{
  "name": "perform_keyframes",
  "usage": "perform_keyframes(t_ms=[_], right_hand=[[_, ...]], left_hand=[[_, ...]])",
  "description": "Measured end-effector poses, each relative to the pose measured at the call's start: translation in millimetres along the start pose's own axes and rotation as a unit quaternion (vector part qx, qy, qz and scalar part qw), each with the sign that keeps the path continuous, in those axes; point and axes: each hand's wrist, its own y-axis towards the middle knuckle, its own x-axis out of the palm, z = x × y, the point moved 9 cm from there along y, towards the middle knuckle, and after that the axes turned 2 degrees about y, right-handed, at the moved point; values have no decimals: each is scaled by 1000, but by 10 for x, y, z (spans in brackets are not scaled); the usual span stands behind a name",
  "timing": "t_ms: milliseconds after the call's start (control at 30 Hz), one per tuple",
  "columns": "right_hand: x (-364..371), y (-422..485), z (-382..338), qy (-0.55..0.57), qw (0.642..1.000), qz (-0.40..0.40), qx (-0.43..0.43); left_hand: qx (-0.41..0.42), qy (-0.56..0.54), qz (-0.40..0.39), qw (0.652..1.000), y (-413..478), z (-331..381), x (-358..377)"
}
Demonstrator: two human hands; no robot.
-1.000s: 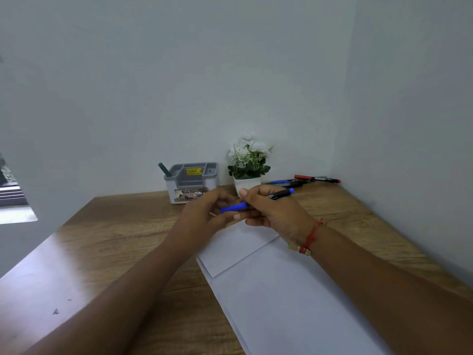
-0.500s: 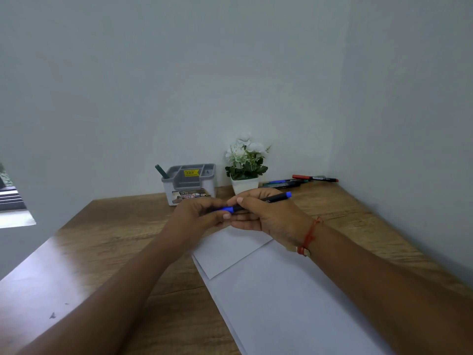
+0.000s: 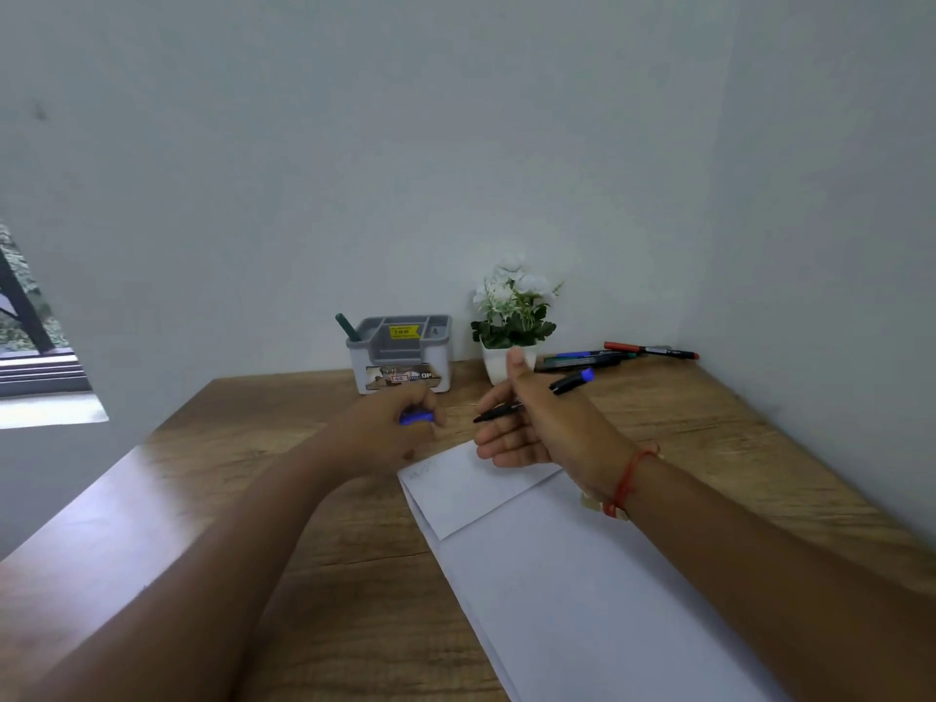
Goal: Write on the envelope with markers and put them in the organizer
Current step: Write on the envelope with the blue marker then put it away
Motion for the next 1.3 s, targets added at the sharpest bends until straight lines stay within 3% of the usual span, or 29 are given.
perform_keyframes(t_ms=[233,500,667,900,1033,1300], right_hand=[[167,93,176,-65,997,-7,-29],[132,103,218,-62,996,54,-38],[70,87,125,-124,988,89,-38],[200,27,228,-175,982,67,-15],[188,48,274,-171,983,65,-19],[220,60,278,-172,983,56,-32]], left_hand=[[-7,41,-113,993,-42,-137,98],[-37,-12,-149,988,-35,-243,143],[-42,-7,-156,987,-33,-256,168],[-26,6,-146,989,-62,-237,143],[-71,-93,-133,984,-87,-248,105],[-59,-67,-128,988,-49,-286,99]])
